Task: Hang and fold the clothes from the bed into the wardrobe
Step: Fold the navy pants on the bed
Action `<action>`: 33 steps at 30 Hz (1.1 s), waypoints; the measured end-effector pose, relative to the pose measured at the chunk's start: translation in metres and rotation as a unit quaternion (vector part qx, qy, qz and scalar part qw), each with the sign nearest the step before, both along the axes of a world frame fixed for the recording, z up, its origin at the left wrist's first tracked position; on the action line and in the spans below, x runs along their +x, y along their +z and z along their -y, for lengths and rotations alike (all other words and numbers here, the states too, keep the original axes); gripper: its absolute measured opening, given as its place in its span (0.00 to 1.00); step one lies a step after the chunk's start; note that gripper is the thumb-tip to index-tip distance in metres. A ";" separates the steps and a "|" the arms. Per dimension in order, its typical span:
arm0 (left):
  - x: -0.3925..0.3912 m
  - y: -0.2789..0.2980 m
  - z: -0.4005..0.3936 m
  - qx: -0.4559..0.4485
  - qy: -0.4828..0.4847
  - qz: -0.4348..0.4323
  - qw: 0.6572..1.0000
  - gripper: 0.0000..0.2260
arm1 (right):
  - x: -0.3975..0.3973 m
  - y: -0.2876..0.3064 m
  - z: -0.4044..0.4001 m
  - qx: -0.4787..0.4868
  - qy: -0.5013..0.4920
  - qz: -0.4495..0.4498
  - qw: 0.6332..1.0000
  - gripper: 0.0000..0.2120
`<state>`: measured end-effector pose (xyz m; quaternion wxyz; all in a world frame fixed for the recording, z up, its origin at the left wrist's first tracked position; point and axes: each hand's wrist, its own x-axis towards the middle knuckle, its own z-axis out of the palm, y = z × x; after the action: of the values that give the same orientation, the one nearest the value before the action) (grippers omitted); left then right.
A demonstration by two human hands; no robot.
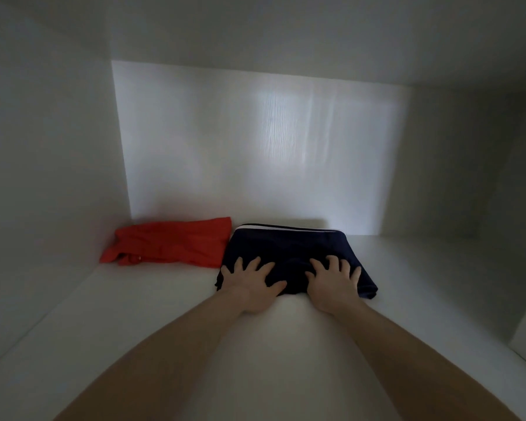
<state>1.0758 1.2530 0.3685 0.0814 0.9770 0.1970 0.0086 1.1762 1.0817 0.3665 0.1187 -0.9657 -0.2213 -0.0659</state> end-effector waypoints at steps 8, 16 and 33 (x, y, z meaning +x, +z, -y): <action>0.028 -0.007 -0.021 0.014 0.007 0.010 1.000 0.36 | 0.032 -0.002 -0.017 0.056 0.016 -0.043 0.997 0.25; 0.043 -0.008 -0.027 0.020 0.011 0.016 1.000 0.36 | 0.052 -0.002 -0.023 0.058 0.037 -0.048 0.997 0.25; 0.031 -0.012 -0.018 0.074 -0.046 0.084 0.993 0.34 | 0.013 -0.009 -0.002 0.005 0.003 -0.018 1.000 0.32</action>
<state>1.1064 1.2711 0.3562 0.0252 0.9842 0.1432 0.1013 1.1890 1.0839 0.3575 0.1277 -0.9655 -0.2217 -0.0493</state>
